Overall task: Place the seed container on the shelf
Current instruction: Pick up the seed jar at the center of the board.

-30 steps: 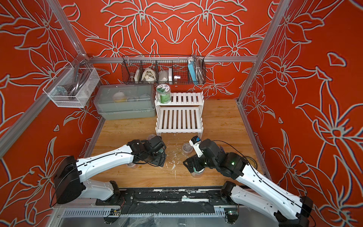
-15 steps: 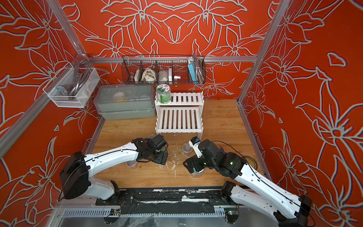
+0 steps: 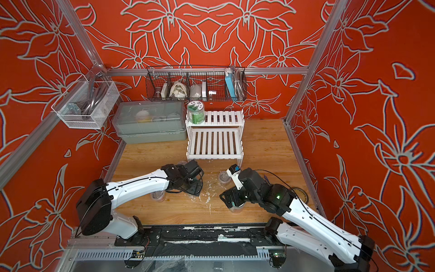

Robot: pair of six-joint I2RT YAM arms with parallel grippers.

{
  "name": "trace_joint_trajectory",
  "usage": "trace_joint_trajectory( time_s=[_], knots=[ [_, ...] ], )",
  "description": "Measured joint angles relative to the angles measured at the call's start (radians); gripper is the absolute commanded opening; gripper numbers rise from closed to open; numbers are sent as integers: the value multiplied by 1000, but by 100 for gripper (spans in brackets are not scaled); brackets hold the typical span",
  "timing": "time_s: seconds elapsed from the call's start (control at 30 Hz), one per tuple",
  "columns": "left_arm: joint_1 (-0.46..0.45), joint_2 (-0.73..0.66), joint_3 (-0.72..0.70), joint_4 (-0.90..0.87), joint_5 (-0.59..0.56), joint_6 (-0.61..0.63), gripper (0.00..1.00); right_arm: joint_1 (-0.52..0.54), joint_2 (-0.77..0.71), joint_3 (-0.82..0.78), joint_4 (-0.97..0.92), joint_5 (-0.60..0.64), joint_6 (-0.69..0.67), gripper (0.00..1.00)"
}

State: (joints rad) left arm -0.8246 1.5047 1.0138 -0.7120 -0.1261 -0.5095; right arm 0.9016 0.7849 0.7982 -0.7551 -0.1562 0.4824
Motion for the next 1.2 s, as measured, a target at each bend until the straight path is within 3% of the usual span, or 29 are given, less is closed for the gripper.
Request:
trace_joint_trajectory(
  time_s=[0.37,0.67,0.97,1.2],
  knots=[
    [1,4,8,13,16,23,80,0,-14,-14,10,-4,-4,100],
    [6,-58,119,-90,69,35,73,0,-73,-77,95,-26,-89,99],
    [6,-193,197,-168,137,-2,73,0,-149,-148,270,-35,-222,99],
    [8,-272,206,-177,185,-45,74,0,-66,-177,475,-29,-341,100]
  ],
)
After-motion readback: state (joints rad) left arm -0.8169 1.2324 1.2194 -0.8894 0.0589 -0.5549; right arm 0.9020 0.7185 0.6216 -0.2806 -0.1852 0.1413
